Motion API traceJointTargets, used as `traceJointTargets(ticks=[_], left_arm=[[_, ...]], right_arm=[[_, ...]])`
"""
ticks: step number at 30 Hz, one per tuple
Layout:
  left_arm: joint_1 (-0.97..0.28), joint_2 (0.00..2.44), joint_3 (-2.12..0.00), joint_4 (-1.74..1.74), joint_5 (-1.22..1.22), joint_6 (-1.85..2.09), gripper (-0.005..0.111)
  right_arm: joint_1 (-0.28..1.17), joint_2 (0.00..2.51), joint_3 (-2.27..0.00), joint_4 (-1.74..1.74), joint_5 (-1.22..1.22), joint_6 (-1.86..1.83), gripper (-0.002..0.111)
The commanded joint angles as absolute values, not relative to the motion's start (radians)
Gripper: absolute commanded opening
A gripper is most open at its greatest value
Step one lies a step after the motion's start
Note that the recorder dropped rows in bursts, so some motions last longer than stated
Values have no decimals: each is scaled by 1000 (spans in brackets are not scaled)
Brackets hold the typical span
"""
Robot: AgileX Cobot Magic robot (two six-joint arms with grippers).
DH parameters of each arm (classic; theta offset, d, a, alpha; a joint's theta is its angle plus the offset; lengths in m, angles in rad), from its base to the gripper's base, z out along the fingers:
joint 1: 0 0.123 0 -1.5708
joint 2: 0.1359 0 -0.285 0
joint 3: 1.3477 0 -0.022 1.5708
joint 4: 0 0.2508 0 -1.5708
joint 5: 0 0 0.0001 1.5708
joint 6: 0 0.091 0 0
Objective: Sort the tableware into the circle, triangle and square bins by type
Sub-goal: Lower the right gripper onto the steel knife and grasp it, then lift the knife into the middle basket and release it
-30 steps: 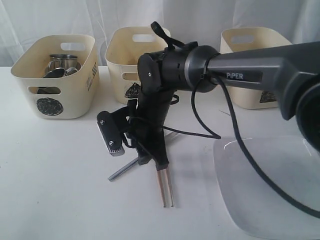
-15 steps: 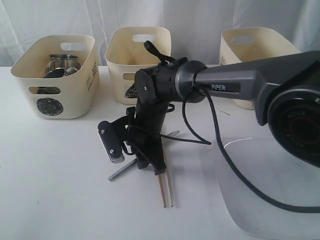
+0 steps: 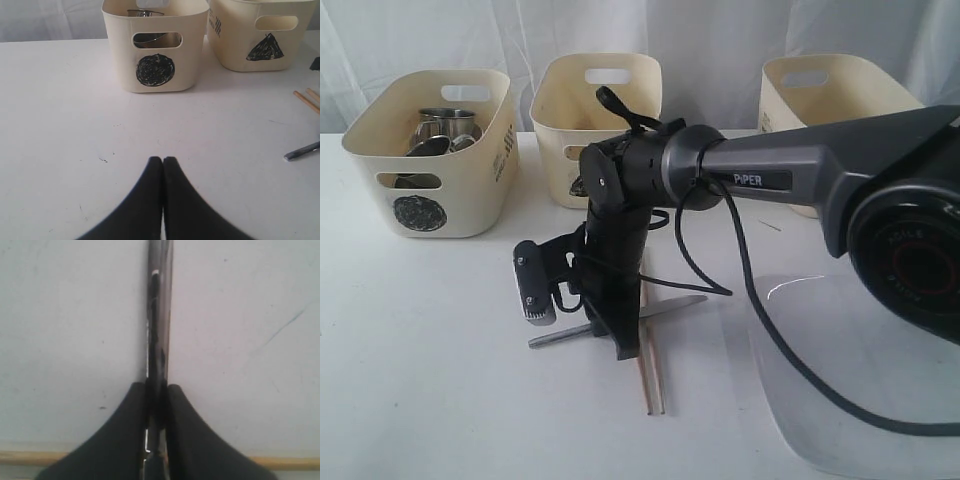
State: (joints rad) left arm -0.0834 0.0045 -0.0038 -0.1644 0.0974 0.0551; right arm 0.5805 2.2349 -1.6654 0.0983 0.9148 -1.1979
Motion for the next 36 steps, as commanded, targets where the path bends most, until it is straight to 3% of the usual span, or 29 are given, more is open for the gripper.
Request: traceJointTargets(ticks=[1, 10, 19, 36], left_arm=[[-83, 0, 0, -169, 97, 51, 0], [-83, 0, 0, -169, 97, 51, 0], [-83, 0, 0, -169, 97, 51, 0], [-83, 0, 0, -169, 97, 51, 0]], right_arm=[[589, 2259, -1663, 117, 894, -1074, 0], [522, 2109, -1641, 343, 888, -953, 0], [367, 1972, -1533, 753, 848, -880, 0], [58, 1865, -1439, 1710, 815, -1215, 0]])
